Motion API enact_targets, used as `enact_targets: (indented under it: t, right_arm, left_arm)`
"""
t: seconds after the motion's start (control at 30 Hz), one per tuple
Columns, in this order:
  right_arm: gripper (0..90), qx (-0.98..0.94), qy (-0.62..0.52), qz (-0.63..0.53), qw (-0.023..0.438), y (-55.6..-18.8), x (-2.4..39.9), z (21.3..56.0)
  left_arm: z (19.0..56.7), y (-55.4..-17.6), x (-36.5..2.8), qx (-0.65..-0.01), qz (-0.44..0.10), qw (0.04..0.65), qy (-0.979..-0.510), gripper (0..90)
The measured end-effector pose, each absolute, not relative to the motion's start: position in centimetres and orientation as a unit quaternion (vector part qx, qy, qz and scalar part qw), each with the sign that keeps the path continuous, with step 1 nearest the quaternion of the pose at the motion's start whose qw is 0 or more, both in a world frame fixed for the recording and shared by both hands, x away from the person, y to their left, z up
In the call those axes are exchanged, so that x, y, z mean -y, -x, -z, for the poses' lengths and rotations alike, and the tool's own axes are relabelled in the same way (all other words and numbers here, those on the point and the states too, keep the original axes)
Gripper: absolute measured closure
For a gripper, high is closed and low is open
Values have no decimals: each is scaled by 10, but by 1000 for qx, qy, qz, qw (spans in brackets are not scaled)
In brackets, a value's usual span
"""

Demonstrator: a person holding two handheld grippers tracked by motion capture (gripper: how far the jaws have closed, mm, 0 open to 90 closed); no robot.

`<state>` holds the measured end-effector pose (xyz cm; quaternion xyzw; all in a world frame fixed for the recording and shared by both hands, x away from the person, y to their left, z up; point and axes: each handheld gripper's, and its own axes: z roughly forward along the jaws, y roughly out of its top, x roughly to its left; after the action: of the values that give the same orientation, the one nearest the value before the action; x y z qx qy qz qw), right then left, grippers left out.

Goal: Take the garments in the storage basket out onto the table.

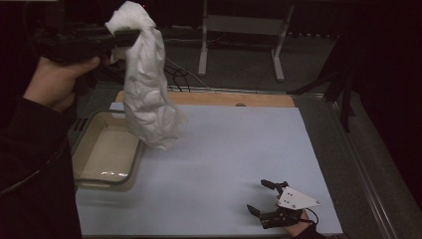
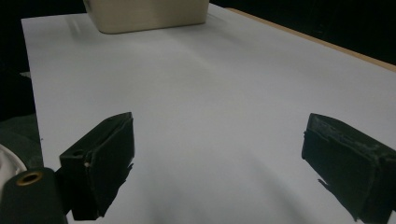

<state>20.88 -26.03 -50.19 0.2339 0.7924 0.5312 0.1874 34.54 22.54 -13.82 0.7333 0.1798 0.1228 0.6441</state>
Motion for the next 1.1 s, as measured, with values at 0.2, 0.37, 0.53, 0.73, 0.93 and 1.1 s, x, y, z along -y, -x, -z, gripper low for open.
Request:
enact_targets:
  t: [0.2,0.37,0.53,0.73,0.93,1.1]
  right_arm:
    - [97,-792,-232,-533,187,-209,261,502]
    - [97,-790,-234,-534,189,-208,261,502]
    - [97,-784,-237,-538,197,-208,262,500]
    - [96,-781,-241,-539,203,-209,264,500]
    - [96,-781,-241,-538,206,-209,265,499]
    - [97,-780,-245,-538,207,-209,265,500]
  left_arm:
    - [147,-351,-202,-178,-116,643,-736,804]
    - [157,-354,-182,-170,-114,645,-736,804]
    - [168,-357,-161,-167,-114,645,-737,804]
    - [177,-358,-144,-167,-115,652,-731,803]
    - [188,-361,-125,-169,-128,651,-729,803]
    - [195,-363,-116,-167,-127,649,-732,803]
